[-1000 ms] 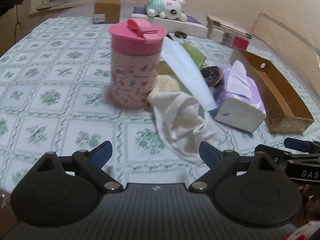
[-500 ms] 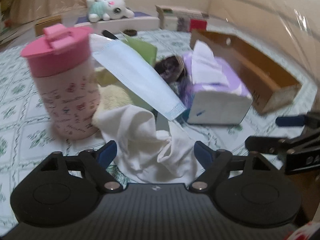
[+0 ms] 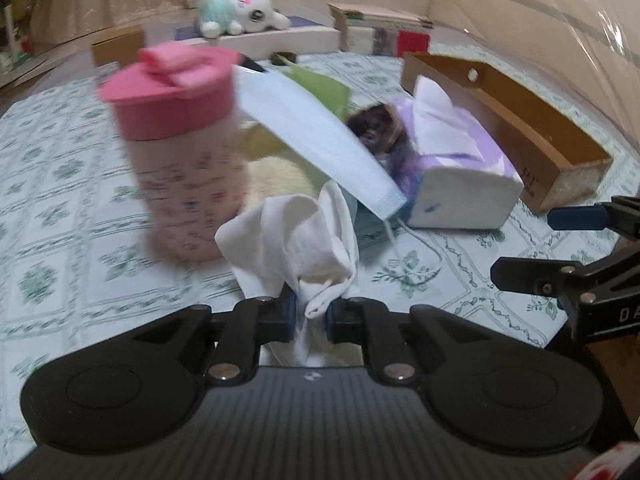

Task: Organize soft objects
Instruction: 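Grasp the white cloth with the left gripper while the right gripper approaches the blue mask, then grasp the blue face mask with the right gripper and lift it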

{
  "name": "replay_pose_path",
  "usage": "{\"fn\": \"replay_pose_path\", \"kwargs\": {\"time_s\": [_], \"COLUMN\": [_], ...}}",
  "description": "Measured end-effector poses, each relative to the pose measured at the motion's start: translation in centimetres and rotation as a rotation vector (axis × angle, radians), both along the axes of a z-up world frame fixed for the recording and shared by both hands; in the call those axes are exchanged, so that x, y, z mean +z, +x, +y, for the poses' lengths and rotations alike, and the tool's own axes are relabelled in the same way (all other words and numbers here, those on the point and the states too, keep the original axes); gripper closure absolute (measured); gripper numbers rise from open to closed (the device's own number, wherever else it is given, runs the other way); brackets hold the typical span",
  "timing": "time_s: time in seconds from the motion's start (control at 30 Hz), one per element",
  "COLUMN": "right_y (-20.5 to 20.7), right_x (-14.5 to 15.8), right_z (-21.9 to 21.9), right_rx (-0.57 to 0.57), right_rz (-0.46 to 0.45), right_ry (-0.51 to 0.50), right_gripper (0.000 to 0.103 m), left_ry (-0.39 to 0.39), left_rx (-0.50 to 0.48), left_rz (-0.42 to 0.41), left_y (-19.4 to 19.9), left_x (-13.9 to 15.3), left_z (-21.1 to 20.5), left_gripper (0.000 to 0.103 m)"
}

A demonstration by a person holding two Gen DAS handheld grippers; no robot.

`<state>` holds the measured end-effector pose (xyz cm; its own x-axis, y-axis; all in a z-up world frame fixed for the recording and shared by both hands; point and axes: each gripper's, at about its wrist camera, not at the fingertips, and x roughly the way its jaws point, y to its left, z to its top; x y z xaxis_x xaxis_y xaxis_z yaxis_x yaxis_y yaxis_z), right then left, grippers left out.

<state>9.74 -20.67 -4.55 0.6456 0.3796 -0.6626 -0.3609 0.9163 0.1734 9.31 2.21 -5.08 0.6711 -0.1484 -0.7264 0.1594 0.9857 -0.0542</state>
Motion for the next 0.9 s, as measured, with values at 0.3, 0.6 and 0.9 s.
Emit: {"fn": "replay_pose_path", "kwargs": {"time_s": [0.3,0.6,0.9], "right_y": [1.0,5.9,6.8], "right_x": [1.8,-0.7,-1.4], "right_z": [5.4,12.1,12.3], "right_rx": [0.151,0.261,0.265], "right_rz": [-0.114,-0.169,-0.189], "right_ry": [-0.054,-0.335,-0.406], "right_gripper": [0.021,0.042,0.098], "left_ry": [-0.025,-0.075,-0.096], "left_rx": [0.112,0.115,0.089], "left_rz": [-0.033,-0.033,-0.030], "left_y": [-1.6,-1.4,-1.0], "left_x": [2.2,2.0,1.5], "left_z": [4.4,5.6,5.2], "left_gripper": [0.091,0.091,0.091]}}
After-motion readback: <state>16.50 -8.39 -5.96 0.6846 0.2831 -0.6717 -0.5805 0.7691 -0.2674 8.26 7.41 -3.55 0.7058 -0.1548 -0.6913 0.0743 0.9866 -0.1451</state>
